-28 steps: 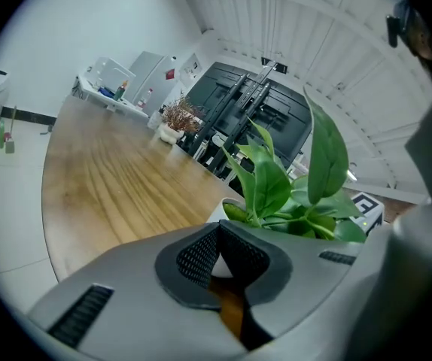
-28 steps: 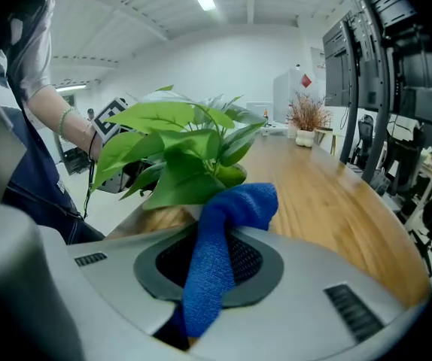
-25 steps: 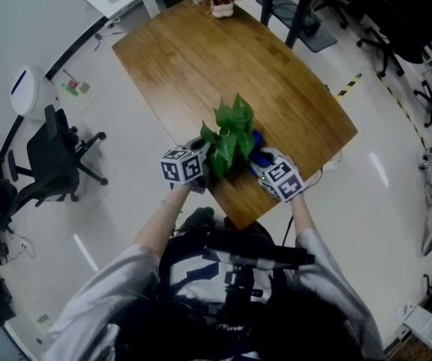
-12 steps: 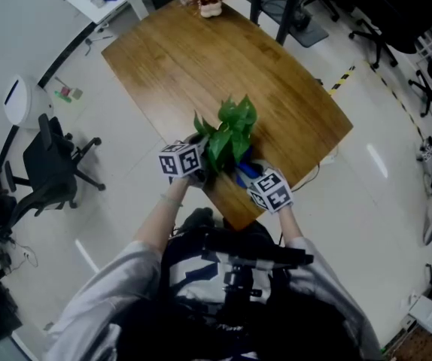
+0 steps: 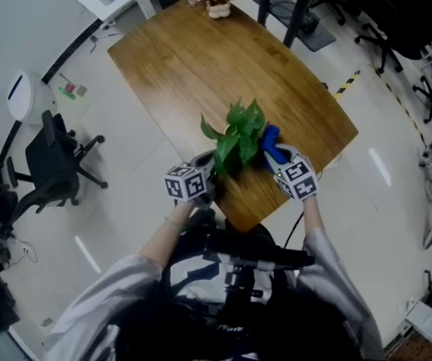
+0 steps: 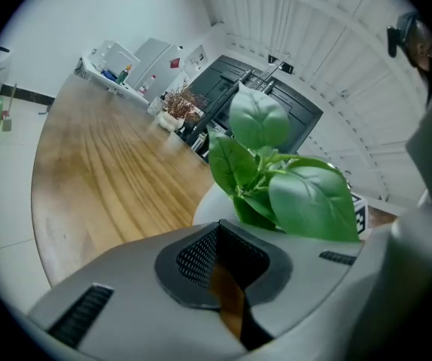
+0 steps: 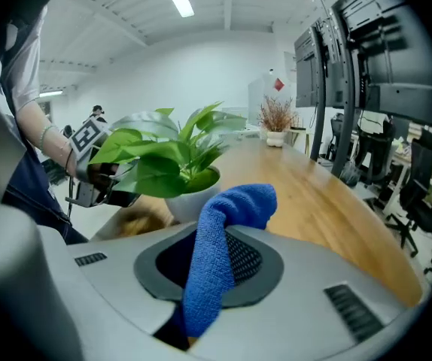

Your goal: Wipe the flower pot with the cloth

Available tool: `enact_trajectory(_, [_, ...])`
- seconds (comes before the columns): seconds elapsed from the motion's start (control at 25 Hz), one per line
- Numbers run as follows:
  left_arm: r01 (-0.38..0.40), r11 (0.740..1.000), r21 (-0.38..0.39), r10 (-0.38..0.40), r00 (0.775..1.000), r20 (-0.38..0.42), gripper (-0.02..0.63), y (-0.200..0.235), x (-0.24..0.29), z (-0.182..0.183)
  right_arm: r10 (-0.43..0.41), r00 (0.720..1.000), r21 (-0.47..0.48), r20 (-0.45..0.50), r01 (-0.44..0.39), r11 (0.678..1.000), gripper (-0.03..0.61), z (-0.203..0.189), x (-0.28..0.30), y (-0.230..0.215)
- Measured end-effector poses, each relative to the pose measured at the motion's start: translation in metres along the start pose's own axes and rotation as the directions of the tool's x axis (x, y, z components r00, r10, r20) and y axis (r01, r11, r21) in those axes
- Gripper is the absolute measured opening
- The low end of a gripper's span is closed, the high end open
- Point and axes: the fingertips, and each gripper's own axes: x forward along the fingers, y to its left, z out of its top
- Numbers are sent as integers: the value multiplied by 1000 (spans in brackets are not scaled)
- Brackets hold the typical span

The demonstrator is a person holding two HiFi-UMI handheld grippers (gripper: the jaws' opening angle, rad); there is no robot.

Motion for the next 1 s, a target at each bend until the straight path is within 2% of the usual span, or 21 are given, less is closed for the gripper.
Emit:
enact_trajectory(0.12, [33,999,-2,-33,999,-30,8,-11,4,-13,28,999,-82,43,-25,996,64,27,6,-8])
enact_trajectory(0.2, [44,999,5,-44,998,-44,8,-12,8,-14,53,998,-112,30,-50,992,64,34,14,-8])
enact_trajectory(0.36, [44,999,14,-44,998,-36,8,-6,12,-4,75,997,-100,-1,-75,992,64,30,25,-2])
enact_trajectory(0.76, [7,1000,30,-6,1000,-27,8,32,19,31,86,995,16,-45,-85,996,64,-2,40,47])
enact_trajectory(0.88, [15,999,35,-15,1000,-19,8,33,23,35,33,999,112,-30,-29,993,64,-8,42,51])
enact_trajectory(1.0, [6,1000,29,-6,1000,1,8,34,15,39,-31,999,243,11,27,970,63,-1,36,49])
